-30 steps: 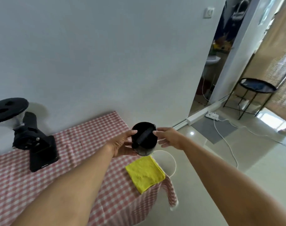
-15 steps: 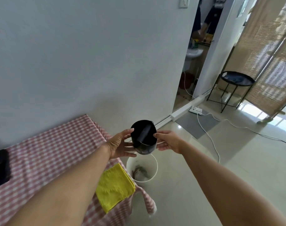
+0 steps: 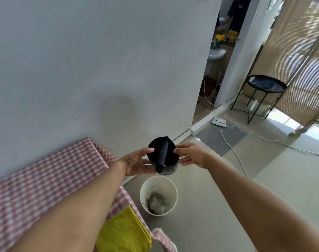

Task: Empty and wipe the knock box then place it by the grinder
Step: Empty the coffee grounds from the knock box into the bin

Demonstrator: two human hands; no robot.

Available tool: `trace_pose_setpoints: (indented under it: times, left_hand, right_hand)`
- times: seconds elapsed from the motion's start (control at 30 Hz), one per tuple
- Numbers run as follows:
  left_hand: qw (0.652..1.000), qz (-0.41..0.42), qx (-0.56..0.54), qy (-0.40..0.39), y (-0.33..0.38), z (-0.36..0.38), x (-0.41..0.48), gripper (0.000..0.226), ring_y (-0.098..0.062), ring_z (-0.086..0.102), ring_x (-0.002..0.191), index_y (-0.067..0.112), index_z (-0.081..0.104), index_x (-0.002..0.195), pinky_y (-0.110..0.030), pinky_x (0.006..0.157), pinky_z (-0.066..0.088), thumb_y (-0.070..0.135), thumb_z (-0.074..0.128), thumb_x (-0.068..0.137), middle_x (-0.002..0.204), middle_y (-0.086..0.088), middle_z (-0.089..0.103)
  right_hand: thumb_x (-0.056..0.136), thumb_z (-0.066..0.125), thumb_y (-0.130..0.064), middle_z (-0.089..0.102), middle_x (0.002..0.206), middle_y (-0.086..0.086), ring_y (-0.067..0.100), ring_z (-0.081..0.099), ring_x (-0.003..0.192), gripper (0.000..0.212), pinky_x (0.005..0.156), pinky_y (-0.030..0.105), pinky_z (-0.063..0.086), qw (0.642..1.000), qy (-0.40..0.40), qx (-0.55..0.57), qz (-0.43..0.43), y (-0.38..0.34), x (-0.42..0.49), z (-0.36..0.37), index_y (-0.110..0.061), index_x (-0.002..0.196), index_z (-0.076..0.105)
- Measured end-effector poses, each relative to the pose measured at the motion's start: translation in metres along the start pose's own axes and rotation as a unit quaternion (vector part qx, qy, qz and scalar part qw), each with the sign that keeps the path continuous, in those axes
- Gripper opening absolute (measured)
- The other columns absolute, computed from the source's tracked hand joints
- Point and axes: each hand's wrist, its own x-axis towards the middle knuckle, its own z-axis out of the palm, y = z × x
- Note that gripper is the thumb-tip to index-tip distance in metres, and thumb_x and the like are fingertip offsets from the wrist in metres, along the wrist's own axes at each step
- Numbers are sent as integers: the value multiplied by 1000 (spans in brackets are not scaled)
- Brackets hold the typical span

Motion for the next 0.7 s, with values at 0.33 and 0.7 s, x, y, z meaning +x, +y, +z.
trace_pose_setpoints:
  times: [0.33, 0.7]
  left_hand:
    - [999, -2, 3, 40, 29, -21, 38, 88, -43, 63, 106, 8, 54, 130, -59, 112, 40, 31, 91, 54, 107, -25, 66]
    - [977, 41, -119, 172, -5, -4, 72, 101, -38, 68, 90, 11, 58, 121, -52, 89, 54, 42, 99, 34, 100, -20, 67]
  right_hand:
    - [86, 72, -16, 71, 99, 10, 27, 64, 77, 22, 76, 36, 56, 998, -59, 9, 13, -28, 60, -16, -19, 108, 70]
    - [87, 71, -15, 72, 91, 9, 20, 64, 65, 23, 73, 34, 54, 979, -202, -4, 41, -16, 138, -39, -16, 110, 72]
